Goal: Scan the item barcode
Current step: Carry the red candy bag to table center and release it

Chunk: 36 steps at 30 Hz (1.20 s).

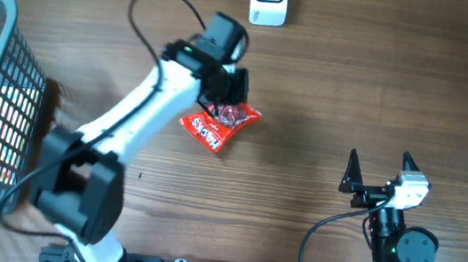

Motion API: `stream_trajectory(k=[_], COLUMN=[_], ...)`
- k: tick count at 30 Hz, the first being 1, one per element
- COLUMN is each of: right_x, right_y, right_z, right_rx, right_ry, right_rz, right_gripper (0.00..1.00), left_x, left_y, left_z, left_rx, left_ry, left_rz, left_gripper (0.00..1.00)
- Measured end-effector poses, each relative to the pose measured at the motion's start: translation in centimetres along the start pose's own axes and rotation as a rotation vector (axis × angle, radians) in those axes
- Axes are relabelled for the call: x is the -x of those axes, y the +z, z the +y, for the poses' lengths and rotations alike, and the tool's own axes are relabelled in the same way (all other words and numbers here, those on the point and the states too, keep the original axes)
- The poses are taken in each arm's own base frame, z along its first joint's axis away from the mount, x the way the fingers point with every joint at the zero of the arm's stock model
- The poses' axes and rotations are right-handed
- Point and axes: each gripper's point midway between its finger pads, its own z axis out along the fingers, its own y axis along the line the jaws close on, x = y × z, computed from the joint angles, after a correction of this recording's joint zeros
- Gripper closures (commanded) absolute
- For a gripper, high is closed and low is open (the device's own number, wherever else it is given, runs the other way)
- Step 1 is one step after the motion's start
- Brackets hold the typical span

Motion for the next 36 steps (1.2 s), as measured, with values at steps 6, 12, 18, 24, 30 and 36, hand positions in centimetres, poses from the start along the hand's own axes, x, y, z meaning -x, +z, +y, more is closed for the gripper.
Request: stream_trajectory(k=[6, 12, 18, 24, 30, 36], right_x=[0.0, 0.0, 0.0, 0.0, 0.0, 0.0], right_y=[0.0, 0.0, 0.0, 0.0, 0.0, 0.0], right_z=[0.0, 0.0, 0.0, 0.0, 0.0, 0.0], right_rx=[0.000, 0.000, 0.000, 0.000, 0.000, 0.000], right_ry=[0.000, 0.000, 0.000, 0.000, 0.000, 0.000], right_rz=[0.000, 0.000, 0.000, -0.001, 0.000, 0.000], right_gripper=[0.00, 0.00, 0.00, 0.00, 0.00, 0.00], left_x=[-2.6, -0.9, -2.4, -6.2, -8.2, 2.9], left_y=[6.7, 2.9, -1.7, 5.8, 3.1, -4.4], left_z=[1.4, 0.8, 2.1, 5.0, 6.4, 0.4], left_rx=[0.067, 0.112, 0.199, 0.178, 0.261, 0.077], left_ry=[-0.023, -0.063, -0.068, -0.115, -0.155, -0.139], left_rz=[0.103, 0.137, 0.166, 0.130, 0.248, -0.076], left_gripper=[0.82, 0.57, 0.75, 0.93, 0.93, 0.93])
